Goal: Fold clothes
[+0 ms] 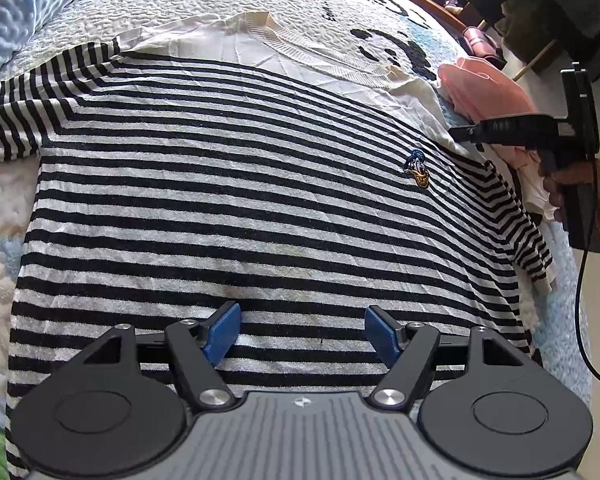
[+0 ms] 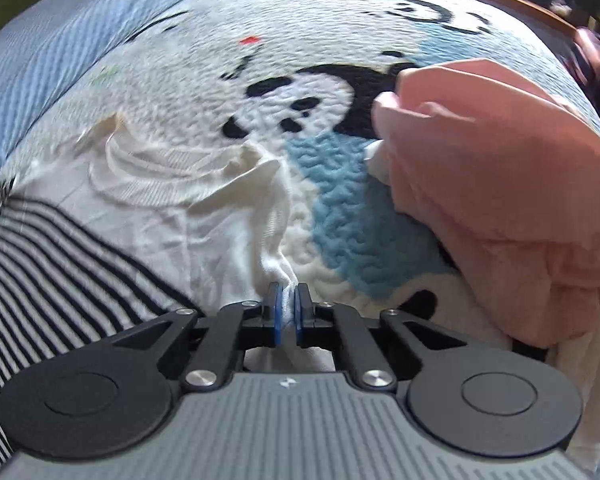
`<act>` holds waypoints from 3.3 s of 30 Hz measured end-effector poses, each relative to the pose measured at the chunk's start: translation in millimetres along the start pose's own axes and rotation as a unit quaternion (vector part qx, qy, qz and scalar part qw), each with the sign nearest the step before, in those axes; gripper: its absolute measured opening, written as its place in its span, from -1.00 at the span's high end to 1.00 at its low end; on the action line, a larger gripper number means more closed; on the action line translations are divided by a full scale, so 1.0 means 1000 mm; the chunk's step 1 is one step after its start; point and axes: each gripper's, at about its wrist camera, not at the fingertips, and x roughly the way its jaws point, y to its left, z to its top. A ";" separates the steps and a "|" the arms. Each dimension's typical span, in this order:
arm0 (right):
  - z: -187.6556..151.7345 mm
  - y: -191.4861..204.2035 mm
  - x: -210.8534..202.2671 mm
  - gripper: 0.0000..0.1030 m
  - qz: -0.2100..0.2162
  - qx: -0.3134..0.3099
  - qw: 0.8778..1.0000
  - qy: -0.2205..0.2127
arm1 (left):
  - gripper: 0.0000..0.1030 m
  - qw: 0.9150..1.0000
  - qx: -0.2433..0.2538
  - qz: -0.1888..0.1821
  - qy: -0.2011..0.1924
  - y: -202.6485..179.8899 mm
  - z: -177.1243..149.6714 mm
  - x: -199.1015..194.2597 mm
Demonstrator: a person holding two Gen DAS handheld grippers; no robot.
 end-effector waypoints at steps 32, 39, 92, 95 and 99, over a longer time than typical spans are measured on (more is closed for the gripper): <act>-0.156 0.024 -0.114 0.61 -0.291 0.135 0.947 0.027 | 0.28 0.997 0.036 -0.019 0.063 0.102 0.020 -0.064; -0.132 0.207 -0.156 0.41 -0.114 0.260 0.950 -0.127 | -0.39 0.977 0.197 -0.078 0.001 0.155 0.116 -0.141; -0.119 0.429 0.049 0.94 0.137 0.645 0.750 -0.053 | 0.92 0.927 0.233 -0.047 0.290 0.253 0.291 -0.057; -0.120 0.428 0.040 0.94 0.159 0.665 0.727 -0.059 | 0.92 0.941 0.185 -0.070 0.273 0.253 0.307 -0.079; -0.123 0.417 0.031 0.93 0.188 0.699 0.687 -0.068 | 0.92 0.953 0.129 -0.115 0.248 0.239 0.317 -0.098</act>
